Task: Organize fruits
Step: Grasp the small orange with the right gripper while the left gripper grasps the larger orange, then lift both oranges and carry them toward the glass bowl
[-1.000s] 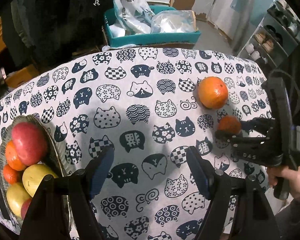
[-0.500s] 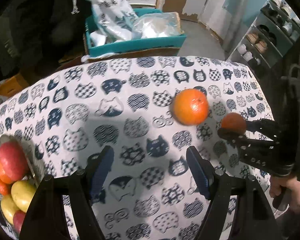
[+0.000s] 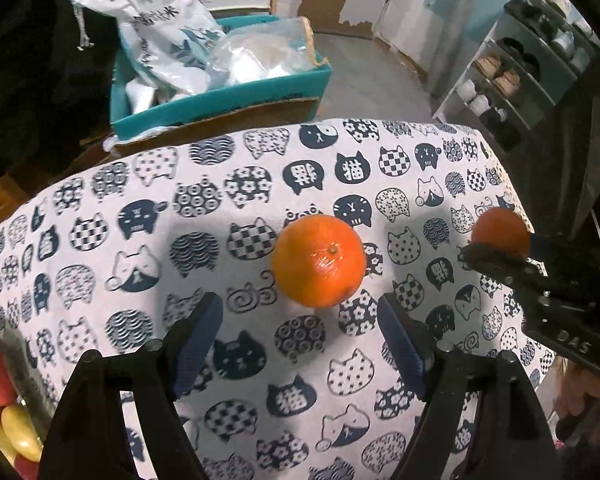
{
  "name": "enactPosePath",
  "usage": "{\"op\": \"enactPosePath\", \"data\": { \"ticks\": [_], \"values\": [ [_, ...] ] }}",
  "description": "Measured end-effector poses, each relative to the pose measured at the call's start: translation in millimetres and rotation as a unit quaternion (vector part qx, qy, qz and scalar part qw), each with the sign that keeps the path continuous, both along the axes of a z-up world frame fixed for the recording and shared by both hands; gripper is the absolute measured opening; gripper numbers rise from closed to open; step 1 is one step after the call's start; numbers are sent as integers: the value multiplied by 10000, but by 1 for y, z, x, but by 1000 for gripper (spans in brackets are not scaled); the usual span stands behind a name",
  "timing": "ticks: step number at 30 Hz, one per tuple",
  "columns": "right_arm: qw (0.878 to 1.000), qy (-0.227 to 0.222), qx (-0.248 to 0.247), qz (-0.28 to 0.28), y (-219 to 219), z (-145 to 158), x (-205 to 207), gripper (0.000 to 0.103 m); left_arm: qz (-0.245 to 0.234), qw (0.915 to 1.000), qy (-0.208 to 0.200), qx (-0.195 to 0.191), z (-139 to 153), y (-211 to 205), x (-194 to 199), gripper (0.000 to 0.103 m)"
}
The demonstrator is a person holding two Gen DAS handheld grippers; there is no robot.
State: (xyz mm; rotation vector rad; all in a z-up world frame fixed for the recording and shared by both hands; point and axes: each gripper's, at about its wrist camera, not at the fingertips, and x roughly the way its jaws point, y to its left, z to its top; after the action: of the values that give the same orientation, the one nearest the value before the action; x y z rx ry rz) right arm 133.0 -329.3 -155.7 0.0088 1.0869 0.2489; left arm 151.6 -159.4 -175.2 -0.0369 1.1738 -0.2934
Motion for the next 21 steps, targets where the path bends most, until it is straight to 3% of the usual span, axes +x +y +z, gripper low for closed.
{"op": "enactPosePath", "data": {
  "ticks": [21],
  "values": [
    [9993, 256, 103, -253, -26, -27, 8, 50, 26, 9994, 339, 54, -51, -26, 36, 80]
  ]
}}
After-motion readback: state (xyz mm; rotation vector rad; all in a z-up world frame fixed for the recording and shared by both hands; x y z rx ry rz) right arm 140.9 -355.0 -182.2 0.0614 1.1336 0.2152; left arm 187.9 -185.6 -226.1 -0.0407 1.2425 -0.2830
